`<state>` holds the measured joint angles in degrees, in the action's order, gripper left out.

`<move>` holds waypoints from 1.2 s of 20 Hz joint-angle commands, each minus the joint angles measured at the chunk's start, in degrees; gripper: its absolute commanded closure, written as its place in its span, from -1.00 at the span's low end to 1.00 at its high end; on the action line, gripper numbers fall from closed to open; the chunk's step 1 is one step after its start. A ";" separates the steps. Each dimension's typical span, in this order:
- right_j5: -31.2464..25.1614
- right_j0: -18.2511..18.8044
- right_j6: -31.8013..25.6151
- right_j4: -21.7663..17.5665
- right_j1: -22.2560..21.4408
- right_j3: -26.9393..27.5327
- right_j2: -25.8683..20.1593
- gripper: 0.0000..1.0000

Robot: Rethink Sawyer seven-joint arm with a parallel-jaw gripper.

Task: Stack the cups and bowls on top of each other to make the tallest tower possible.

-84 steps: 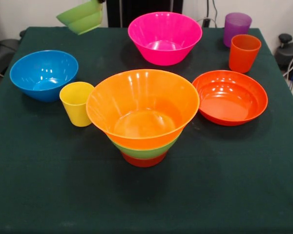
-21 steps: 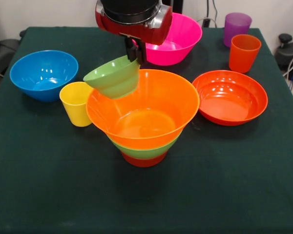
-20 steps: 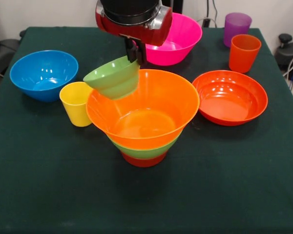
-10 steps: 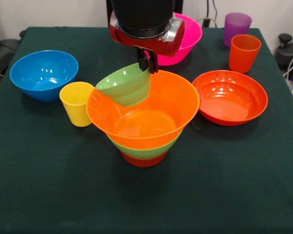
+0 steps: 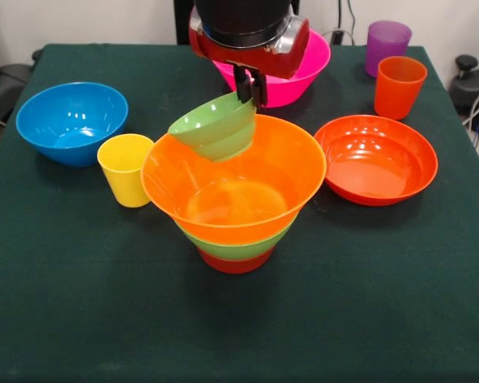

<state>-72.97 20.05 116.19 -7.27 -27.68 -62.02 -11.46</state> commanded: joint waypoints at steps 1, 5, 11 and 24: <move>7.07 -1.18 9.33 -0.23 0.71 -5.54 1.48 1.00; 7.19 -1.36 8.15 -0.49 2.43 -2.97 2.23 1.00; 6.95 -1.94 7.96 -0.31 5.70 1.63 2.75 1.00; 9.95 -2.61 8.06 1.48 5.73 -0.15 4.10 1.00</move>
<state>-66.74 18.84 116.19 -6.12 -23.49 -61.33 -6.61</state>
